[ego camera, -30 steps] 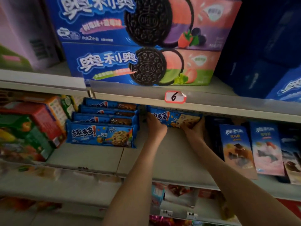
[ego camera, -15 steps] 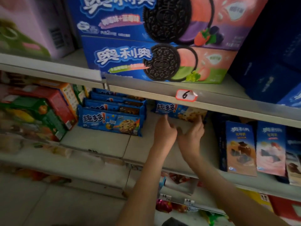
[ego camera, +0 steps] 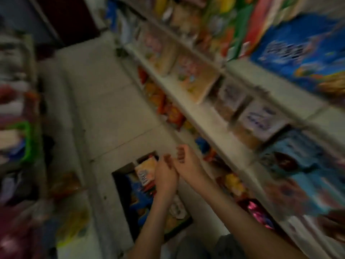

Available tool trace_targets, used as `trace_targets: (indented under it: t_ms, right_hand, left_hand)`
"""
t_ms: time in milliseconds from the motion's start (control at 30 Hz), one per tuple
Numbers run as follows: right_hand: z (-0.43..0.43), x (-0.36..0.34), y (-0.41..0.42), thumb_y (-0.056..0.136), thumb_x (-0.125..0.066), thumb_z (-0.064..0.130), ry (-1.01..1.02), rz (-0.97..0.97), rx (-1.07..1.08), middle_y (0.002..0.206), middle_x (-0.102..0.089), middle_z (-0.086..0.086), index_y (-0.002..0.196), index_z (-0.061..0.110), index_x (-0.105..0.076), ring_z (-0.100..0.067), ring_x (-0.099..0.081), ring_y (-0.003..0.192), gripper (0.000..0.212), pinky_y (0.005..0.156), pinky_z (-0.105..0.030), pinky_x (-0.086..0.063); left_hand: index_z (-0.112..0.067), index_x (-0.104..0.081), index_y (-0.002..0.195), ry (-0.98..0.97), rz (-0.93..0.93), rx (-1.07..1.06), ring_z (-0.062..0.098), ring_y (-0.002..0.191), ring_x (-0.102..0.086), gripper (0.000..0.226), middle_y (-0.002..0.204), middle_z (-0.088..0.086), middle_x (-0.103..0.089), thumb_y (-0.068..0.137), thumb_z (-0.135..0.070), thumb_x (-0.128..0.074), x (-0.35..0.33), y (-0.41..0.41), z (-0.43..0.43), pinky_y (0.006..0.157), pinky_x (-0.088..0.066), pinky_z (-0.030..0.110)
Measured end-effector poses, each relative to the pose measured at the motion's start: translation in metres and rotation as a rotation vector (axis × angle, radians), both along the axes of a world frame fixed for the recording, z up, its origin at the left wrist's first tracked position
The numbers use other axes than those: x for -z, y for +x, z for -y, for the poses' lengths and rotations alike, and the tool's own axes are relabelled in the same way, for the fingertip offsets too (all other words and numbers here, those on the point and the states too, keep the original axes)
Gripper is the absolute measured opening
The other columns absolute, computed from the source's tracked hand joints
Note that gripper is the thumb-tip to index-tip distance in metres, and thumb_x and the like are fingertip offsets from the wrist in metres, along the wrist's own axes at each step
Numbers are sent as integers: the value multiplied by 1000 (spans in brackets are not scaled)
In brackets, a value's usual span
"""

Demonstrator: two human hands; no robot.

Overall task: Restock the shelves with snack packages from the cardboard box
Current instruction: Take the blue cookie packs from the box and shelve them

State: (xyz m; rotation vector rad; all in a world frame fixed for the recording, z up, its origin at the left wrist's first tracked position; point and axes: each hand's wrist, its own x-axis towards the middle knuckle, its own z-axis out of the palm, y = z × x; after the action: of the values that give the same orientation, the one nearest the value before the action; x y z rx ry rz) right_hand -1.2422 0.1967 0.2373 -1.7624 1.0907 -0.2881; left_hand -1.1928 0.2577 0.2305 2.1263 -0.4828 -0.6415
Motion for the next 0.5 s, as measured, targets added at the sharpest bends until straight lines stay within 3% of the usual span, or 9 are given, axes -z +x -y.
trace_targets:
  t_ms: [100, 133, 200, 300, 433, 500]
  right_hand:
    - [-21, 84, 48, 87, -61, 22, 23, -116, -313, 125, -53, -10, 127, 8, -47, -25, -53, 113, 45, 91, -30, -43]
    - [-26, 109, 60, 87, -60, 22, 27, -137, -385, 125, -54, -12, 129, 7, -46, -27, -54, 114, 46, 90, -30, -43]
    - [-38, 161, 80, 89, -57, 19, 29, -186, -489, 125, -55, -14, 127, 5, -47, -30, -54, 114, 43, 87, -32, -45]
    - [-51, 220, 95, 89, -57, 17, 33, -210, -571, 128, -53, -15, 126, 3, -47, -30, -54, 114, 41, 90, -35, -46]
    - [-61, 269, 95, 87, -58, 11, 30, -267, -634, 122, -56, -15, 121, 2, -51, -30, -55, 110, 36, 84, -30, -46]
    - [-63, 279, 91, 84, -61, 10, 69, -275, -661, 121, -58, -13, 122, 4, -52, -28, -56, 110, 39, 89, -33, -49]
  left_hand:
    - [-12, -51, 109, 241, -35, -124, 18, 82, -58, 30, 99, 2, -61, 92, -34, -39, 108, 46, -36, 59, -48, 31]
    - [-12, -51, 112, 323, -36, -136, 22, 88, -60, 39, 108, 7, -62, 88, -40, -38, 138, 58, -47, 66, -52, 36]
    - [-8, -44, 126, 453, -59, -198, 33, 111, -53, 43, 130, 16, -49, 90, -31, -42, 192, 75, -68, 91, -48, 42]
    - [-1, -29, 139, 556, -205, -304, 36, 128, -38, 53, 143, 19, -32, 93, -16, -50, 243, 85, -88, 101, -38, 41]
    - [-3, -35, 137, 529, -362, -407, 33, 121, -50, 57, 138, 17, -45, 90, -26, -57, 314, 103, -109, 94, -47, 37]
    - [-9, -43, 134, 429, -423, -429, 30, 106, -58, 54, 129, 13, -55, 89, -38, -54, 350, 111, -115, 74, -52, 34]
